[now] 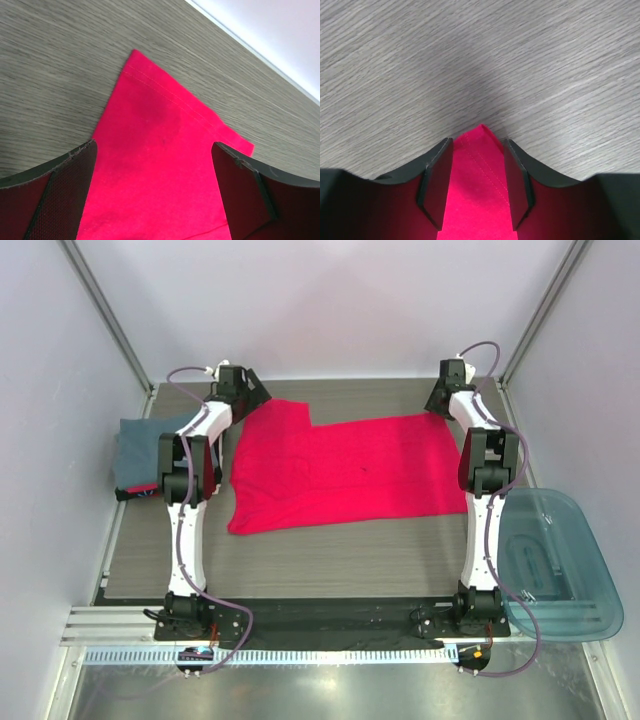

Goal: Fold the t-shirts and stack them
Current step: Fold the tshirt

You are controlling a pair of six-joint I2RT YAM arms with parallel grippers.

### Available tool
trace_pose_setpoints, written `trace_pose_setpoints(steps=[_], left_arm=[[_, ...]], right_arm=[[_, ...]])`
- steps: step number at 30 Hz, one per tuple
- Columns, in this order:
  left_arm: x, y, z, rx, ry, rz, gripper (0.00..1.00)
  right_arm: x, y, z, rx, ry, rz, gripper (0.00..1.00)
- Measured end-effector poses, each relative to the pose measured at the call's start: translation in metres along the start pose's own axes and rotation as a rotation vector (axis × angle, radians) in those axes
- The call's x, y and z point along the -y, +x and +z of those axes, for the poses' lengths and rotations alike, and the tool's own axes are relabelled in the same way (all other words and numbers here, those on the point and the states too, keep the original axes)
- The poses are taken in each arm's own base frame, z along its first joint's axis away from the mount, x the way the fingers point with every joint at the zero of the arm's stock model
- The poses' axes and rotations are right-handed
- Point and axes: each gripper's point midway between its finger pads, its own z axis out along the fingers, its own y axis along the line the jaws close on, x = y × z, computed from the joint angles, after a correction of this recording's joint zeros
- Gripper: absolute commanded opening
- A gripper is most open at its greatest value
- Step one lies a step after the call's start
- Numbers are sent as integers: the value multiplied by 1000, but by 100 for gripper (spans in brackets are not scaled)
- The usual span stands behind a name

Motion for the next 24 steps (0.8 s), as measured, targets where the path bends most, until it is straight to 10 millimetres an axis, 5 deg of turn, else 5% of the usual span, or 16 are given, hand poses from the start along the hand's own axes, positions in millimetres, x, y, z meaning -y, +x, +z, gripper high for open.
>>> trace_pose_setpoints(steps=[9, 16, 24], left_arm=[[2, -12, 3, 31, 2, 10, 95], [5, -26, 10, 59, 14, 2, 89], [-9, -13, 26, 37, -23, 0, 80]], right_arm=[[1, 2, 1, -3, 3, -19, 5], [2, 1, 1, -1, 7, -20, 2], [1, 1, 1, -2, 5, -20, 2]])
